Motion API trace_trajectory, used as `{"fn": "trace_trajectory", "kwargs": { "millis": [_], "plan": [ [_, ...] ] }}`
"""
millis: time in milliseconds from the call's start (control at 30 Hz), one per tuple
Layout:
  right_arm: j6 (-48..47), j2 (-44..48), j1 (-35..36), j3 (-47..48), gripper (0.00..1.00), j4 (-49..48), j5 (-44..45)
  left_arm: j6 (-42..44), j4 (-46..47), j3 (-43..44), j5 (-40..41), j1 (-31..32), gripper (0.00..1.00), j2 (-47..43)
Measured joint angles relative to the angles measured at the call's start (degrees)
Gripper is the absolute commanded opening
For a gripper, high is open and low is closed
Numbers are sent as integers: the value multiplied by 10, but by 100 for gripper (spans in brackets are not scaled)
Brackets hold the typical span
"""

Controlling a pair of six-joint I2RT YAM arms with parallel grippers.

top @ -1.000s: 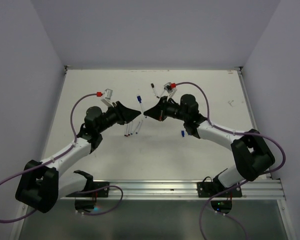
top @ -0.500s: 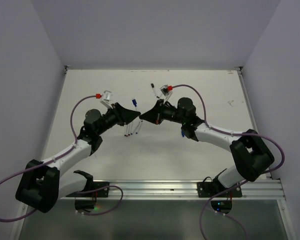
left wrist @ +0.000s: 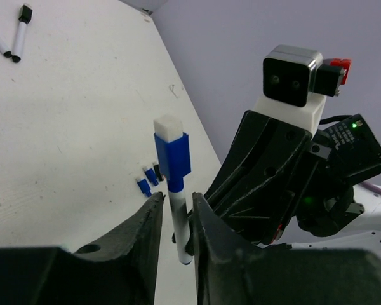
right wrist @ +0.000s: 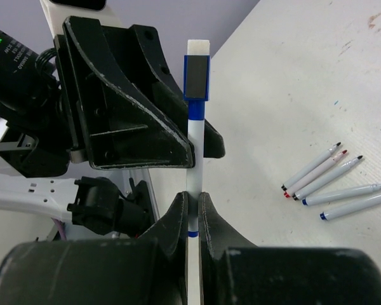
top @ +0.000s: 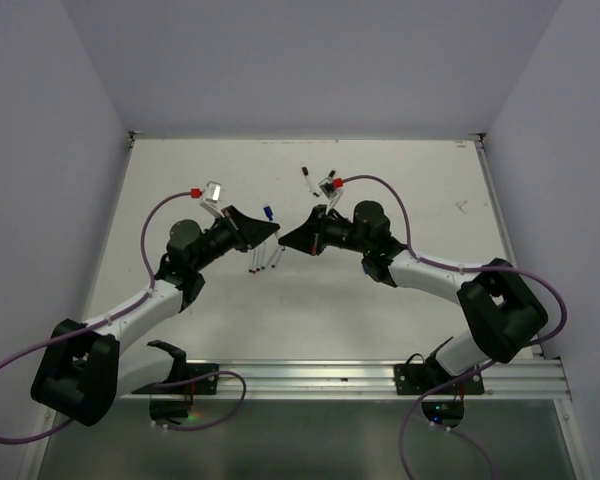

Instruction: Open the pen caps

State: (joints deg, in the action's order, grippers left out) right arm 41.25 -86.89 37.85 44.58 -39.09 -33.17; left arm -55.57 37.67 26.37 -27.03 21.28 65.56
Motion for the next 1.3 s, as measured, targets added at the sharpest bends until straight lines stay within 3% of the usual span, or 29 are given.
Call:
{"fn": "trace_trajectory", "kwargs": {
  "millis": [400,500,567,633,700,733,833,1100,1300],
  "plan": [
    [22,-13,6,-8,0,-39,0,-38,56,-10,-13,-3,24,11],
    [30,-16,8,-8,0,-53,0,-40,60,-10,-16,-3,15,11],
    [34,-17,8,-9,0,-60,0,-40,61,-10,-16,-5,0,11],
    [39,-17,8,-10,0,-64,1,-40,65,-10,-19,-5,0,11],
    [38,-16,8,-10,8,-58,2,-38,66,-10,-21,-5,0,11],
    [35,-15,9,-8,20,-48,4,-37,63,-10,-22,-6,0,11],
    [4,3,13,12,33,36,26,-25,52,-10,-28,-6,0,12],
    [-128,64,14,95,36,281,120,51,-25,7,-33,-5,0,-8],
    [-173,59,15,170,44,344,127,74,-32,8,-60,-5,0,-9]
  ]
}}
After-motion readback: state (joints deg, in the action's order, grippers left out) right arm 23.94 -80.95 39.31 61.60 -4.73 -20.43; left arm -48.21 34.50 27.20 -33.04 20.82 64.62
